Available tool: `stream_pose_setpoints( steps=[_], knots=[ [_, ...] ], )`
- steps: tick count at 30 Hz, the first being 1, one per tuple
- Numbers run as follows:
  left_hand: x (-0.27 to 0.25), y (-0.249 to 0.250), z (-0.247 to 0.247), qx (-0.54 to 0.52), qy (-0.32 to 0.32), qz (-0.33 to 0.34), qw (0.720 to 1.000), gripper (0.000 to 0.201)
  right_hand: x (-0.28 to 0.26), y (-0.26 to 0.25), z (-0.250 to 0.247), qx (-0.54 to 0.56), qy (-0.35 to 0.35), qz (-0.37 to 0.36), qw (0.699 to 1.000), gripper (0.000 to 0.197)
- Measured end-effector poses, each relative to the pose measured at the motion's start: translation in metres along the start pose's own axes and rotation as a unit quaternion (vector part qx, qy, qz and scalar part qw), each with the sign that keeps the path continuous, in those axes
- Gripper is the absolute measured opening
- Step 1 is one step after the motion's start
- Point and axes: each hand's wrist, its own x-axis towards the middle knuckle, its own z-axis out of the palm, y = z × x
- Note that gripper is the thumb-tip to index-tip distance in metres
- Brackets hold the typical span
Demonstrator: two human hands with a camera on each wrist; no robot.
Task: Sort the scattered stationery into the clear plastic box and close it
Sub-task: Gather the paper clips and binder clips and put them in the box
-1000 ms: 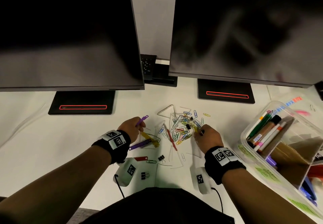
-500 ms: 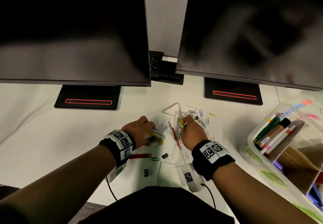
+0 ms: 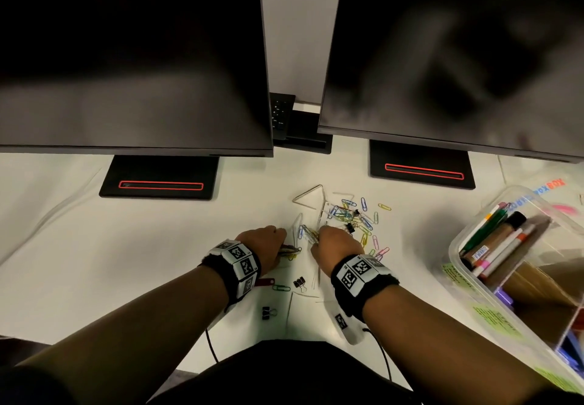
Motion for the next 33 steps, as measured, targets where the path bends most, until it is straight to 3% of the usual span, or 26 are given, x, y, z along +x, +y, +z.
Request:
stream_pose_setpoints(
  steps=[3,9,16,21,23,27,30,33],
  knots=[
    [0.002,0.001,0.001,0.016,0.007,0.000,1.000,0.032,-0.007,0.004,-0.005,0.044,0.027,-0.024,0.998,0.013],
    [0.008,0.001,0.002,0.019,0.003,-0.003,1.000,0.032,-0.023,0.028,-0.020,0.206,0.032,-0.032,0.978,0.038],
    [0.008,0.000,-0.005,-0.031,-0.004,-0.024,0.999,0.031,-0.049,0.046,-0.046,0.286,0.035,-0.045,0.956,0.038],
    [0.004,0.014,-0.026,-0.086,0.015,-0.018,0.996,0.013,-0.075,0.070,-0.075,0.433,0.070,-0.006,0.899,0.040],
    [0.002,0.029,-0.039,-0.131,0.043,-0.006,0.990,0.015,-0.088,0.083,-0.088,0.484,0.066,-0.004,0.873,0.040],
    [0.002,0.068,-0.065,-0.261,0.092,0.012,0.961,0.030,-0.112,0.116,-0.110,0.614,0.050,0.033,0.787,0.029],
    [0.003,0.096,-0.080,-0.336,0.096,0.035,0.936,0.026,-0.126,0.144,-0.120,0.639,0.065,0.060,0.764,0.026],
    [0.005,0.131,-0.094,-0.406,0.089,0.070,0.907,0.024,-0.141,0.176,-0.131,0.619,0.100,0.079,0.775,0.023]
  ],
)
